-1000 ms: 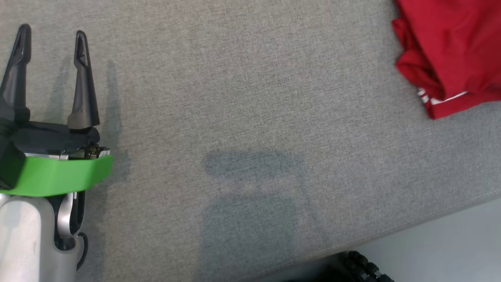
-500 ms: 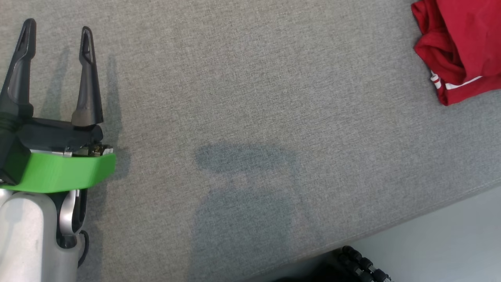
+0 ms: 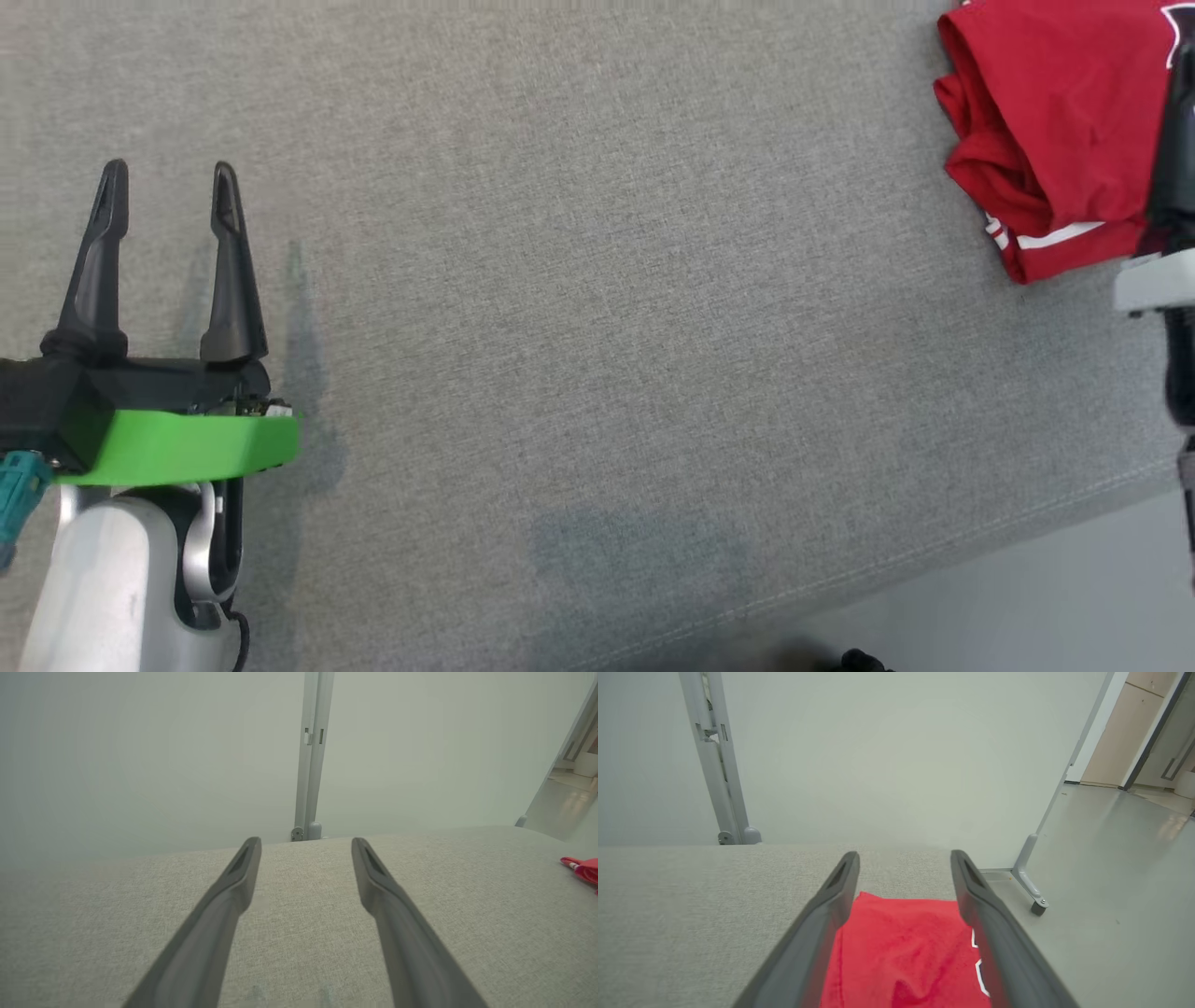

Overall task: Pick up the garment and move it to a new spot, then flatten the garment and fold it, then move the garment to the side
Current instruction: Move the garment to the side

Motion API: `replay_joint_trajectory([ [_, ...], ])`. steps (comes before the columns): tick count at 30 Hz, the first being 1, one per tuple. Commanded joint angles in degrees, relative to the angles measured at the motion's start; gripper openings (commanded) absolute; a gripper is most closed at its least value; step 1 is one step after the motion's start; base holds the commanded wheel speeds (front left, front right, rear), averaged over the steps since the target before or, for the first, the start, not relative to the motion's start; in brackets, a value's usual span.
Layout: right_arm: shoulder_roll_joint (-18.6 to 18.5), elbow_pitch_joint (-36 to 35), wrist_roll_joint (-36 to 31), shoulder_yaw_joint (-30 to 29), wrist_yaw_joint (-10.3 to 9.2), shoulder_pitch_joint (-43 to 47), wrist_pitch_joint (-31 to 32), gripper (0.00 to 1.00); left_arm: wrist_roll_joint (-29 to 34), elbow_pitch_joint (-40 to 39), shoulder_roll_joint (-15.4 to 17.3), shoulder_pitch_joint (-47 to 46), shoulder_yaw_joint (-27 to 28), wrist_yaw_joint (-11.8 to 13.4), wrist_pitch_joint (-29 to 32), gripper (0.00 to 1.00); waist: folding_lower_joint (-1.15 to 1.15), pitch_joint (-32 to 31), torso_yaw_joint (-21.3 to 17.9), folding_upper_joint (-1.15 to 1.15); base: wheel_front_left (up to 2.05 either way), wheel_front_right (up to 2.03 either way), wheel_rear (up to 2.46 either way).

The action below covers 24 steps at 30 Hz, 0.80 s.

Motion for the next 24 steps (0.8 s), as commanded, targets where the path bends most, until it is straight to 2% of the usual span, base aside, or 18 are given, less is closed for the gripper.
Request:
replay_joint_trajectory([
  [1,1.27,-1.47,-0.72,0.47,-0.1,1.94,-0.22,1.0,-0.27,0.54,-0.32,1.29,0.19,0.47,-0.54,1.0,0.0,-3.79,3.05,0.0,0.0,0.0,0.0],
  [7,6.19,-5.39,-1.11,4.48,-0.1,7.06,-0.22,1.0,-1.44,2.14,-1.11,4.27,1.02,1.37,-1.97,1.0,0.0,-7.64,6.18,0.0,0.0,0.0,0.0],
  [17,7.89,-6.71,-1.61,8.37,-0.1,11.4,0.29,1.0,-3.33,4.47,-1.3,6.69,3.0,1.49,-3.54,1.0,0.0,-11.63,9.53,0.0,0.0,0.0,0.0],
  [20,8.62,-7.14,-1.92,8.77,-0.1,12.98,0.73,1.0,-3.95,5.91,-0.96,7.86,3.33,0.98,-3.9,1.0,0.0,-13.27,9.83,0.0,0.0,0.0,0.0],
  [24,9.01,-7.04,-1.82,9.75,-0.1,15.37,1.58,1.0,-3.91,6.34,-1.54,10.27,2.7,1.48,-3.77,1.0,0.0,-15.9,10.0,0.0,0.0,0.0,0.0],
])
